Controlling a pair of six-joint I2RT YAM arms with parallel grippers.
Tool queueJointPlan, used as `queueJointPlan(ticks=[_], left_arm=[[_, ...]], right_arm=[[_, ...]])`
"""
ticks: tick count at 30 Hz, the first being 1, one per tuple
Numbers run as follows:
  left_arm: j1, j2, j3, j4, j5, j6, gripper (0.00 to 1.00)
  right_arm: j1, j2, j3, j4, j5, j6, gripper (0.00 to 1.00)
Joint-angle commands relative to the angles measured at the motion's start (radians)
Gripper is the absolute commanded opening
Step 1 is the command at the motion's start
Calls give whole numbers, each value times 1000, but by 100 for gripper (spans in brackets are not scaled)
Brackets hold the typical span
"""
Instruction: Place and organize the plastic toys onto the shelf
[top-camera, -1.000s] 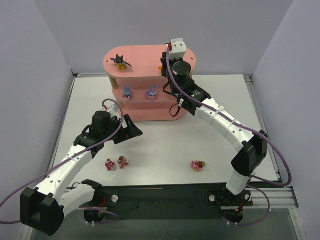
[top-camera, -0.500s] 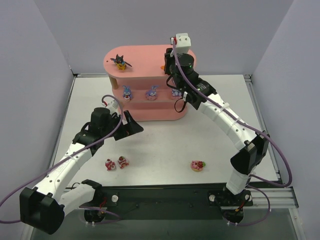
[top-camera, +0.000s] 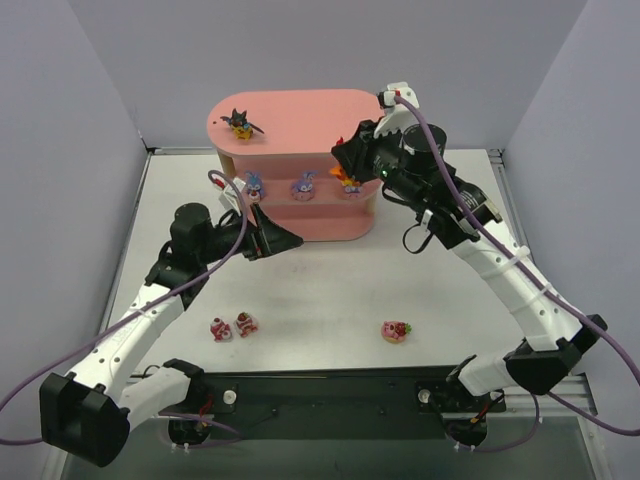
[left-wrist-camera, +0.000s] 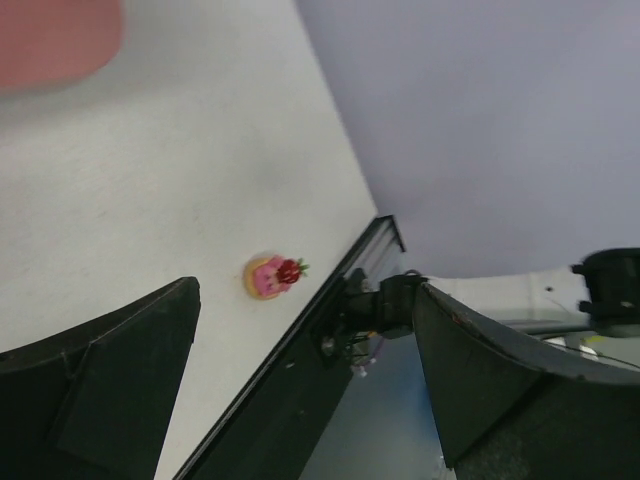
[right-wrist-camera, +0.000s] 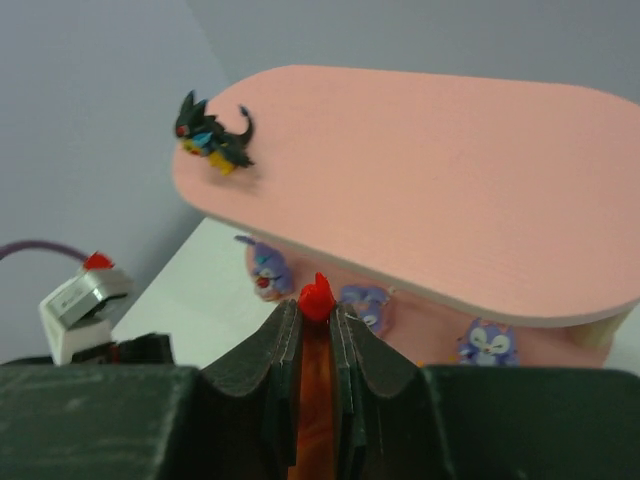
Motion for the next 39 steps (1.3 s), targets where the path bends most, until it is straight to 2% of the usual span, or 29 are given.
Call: queueJointPlan(ticks=[1,2,7,12,16,17,21,26,31,39], left_arm=[[2,0,-30,493,219,-220,97],[2,6,-30,591,222,-281,97],[1,29,-15,832,218,-420,97],[-1,60,-15,945,177,-516,95],[-2,66,-22,929,158,-521,86],[-4,66,-25,926,157,-520,80],[-13,65,-30,920,152,-518,74],[-33,56,-25,840,160,-469,72],[-42,20,-45,791,150,-418,66],[-65,14,-61,833,178,-394,69]], right_arm=[[1,-67,-80,-16,-225,84,0],[4,-73,-90,-16,-255,94,0],[27,-110,-167,32,-376,126,0],[49,-110,-201,91,-492,174,0],[75,-104,-201,92,-509,180,0],[84,-104,-204,99,-508,180,0],[116,-106,-209,99,-482,174,0],[142,-84,-199,95,-454,159,0],[147,-77,-192,104,-444,174,0],[145,-37,-156,108,-442,226,0]])
